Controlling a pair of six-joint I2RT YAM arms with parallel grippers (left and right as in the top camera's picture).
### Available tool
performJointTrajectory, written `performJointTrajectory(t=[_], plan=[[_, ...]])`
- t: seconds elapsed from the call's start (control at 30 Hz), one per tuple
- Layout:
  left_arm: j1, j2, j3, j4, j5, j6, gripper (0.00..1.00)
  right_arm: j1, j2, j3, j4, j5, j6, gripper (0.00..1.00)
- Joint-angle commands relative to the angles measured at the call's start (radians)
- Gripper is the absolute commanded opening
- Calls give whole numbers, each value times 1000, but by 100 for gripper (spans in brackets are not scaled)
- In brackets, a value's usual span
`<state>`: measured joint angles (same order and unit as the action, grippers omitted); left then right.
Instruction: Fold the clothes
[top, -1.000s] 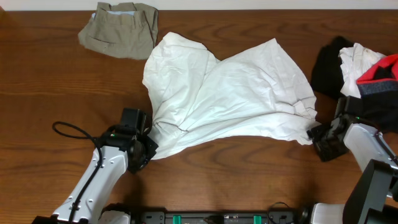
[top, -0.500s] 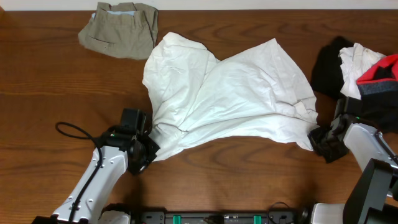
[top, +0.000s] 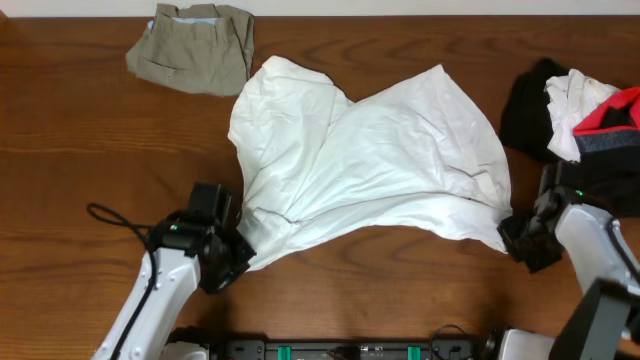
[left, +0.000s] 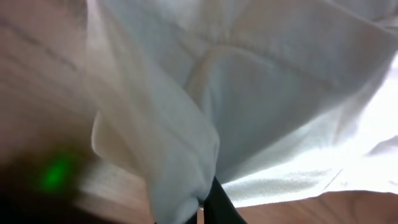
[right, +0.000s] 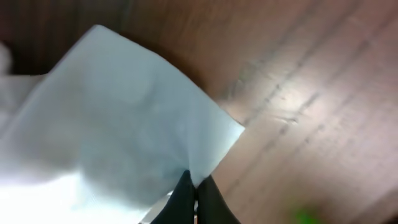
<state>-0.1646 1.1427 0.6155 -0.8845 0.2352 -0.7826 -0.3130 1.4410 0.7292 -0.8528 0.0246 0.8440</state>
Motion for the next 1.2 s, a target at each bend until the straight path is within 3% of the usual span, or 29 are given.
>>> performJointTrajectory(t=[0.0, 0.33, 0.7, 1.17], plan=[[2, -56, -7, -50, 10, 26, 6, -10, -81, -2, -27, 32, -11, 2], [2, -186, -7, -230, 16, 39, 6, -10, -238, -2, -145, 82, -22, 2], [2, -200, -7, -229, -21, 89, 6, -10, -339, 69, -252, 217, 19, 2], [2, -240, 45, -346, -26, 117, 6, -10, -395, 183, -365, 224, -15, 2]])
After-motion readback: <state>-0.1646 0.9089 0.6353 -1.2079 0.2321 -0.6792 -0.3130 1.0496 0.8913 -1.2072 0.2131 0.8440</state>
